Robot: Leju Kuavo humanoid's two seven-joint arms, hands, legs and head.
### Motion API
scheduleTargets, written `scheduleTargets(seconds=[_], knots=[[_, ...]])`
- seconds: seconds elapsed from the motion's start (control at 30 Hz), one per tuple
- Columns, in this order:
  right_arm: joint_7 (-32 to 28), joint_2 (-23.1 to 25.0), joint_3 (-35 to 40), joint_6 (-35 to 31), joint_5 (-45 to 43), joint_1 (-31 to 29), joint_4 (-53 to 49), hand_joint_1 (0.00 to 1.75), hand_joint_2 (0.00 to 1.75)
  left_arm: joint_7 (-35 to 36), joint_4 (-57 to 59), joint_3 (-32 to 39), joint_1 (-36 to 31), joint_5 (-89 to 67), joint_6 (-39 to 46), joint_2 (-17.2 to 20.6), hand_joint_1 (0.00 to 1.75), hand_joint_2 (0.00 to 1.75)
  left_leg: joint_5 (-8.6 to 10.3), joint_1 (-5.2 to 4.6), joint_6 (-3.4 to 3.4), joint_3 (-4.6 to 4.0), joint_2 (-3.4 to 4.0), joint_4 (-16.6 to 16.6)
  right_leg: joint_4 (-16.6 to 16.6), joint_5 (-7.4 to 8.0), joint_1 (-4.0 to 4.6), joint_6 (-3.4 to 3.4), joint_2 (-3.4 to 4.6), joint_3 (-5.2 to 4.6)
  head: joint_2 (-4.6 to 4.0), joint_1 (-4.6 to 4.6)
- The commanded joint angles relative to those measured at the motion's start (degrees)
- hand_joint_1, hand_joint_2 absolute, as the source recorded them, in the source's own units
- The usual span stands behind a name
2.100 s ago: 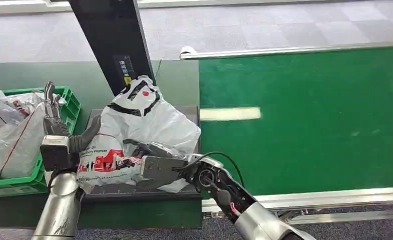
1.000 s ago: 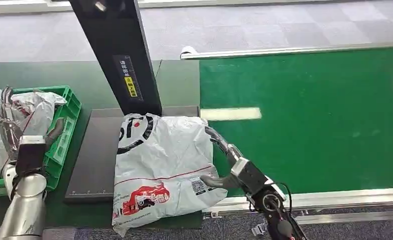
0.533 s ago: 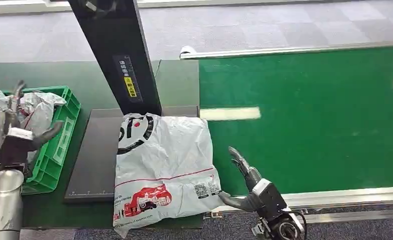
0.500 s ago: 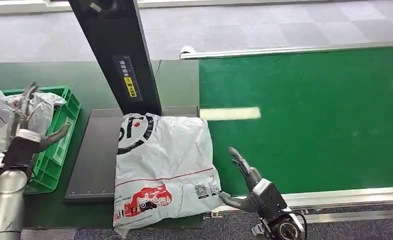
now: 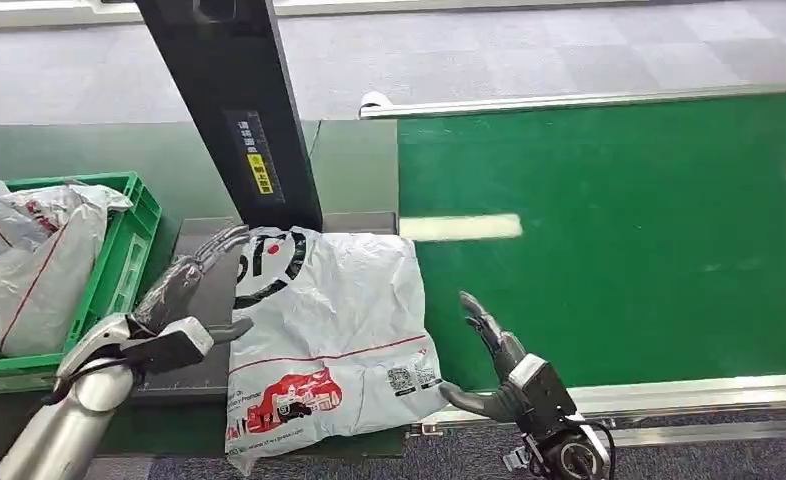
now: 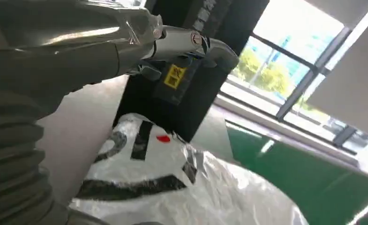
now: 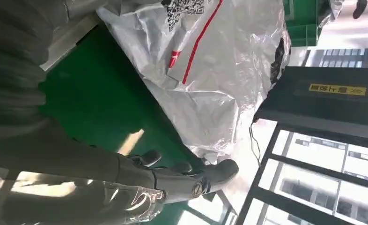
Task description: Moved the parcel from conveyor to table for the left to box.
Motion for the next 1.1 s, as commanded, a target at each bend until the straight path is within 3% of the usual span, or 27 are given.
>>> scheduleTargets(seconds=[0.03,0.43,0.7,0.8,1.1], knots=[[0.23,-0.32,-0.12,2.45,-2.28,-2.99,2.34,0.00,1.75,0.62,9.90,-14.10,-3.06,2.03,-3.98,2.08,0.00,1.75,0.06,0.00,-0.01,0.04,-0.07,-0.06,-0.09,0.04,0.01,-0.01,-0.13,0.10,0.00,0.00],[0.24,-0.65,0.10,2.46,-2.53,-2.54,1.62,0.00,1.75,0.47,12.62,-16.22,-3.84,1.87,-3.47,1.90,0.00,1.75,0.07,0.01,-0.05,0.01,-0.06,-0.07,-0.10,0.06,0.01,-0.04,-0.13,0.05,0.00,0.00],[0.16,-0.14,1.26,2.78,-3.69,-3.71,3.08,0.00,1.75,-3.67,33.77,-28.56,-8.46,-1.23,2.33,-3.96,0.00,1.75,0.15,-0.04,-0.01,0.12,-0.17,-0.19,-0.22,0.10,-0.03,0.00,-0.25,0.20,0.00,0.00],[0.06,0.29,2.13,3.11,-3.65,-5.41,4.69,0.00,1.75,-3.34,35.90,-29.68,-7.82,-1.56,4.10,-6.10,0.00,1.75,0.07,-0.08,0.00,0.16,-0.09,-0.14,-0.14,0.05,-0.08,0.01,-0.11,0.22,0.00,0.00],[-1.46,1.32,5.11,3.56,-3.54,-8.92,10.52,0.00,1.75,-3.70,35.43,-31.50,-2.46,-1.25,5.93,-4.87,0.00,1.75,0.13,-0.12,0.01,0.55,0.04,-0.32,-0.28,0.14,-0.13,0.04,-0.05,0.72,0.00,0.00]])
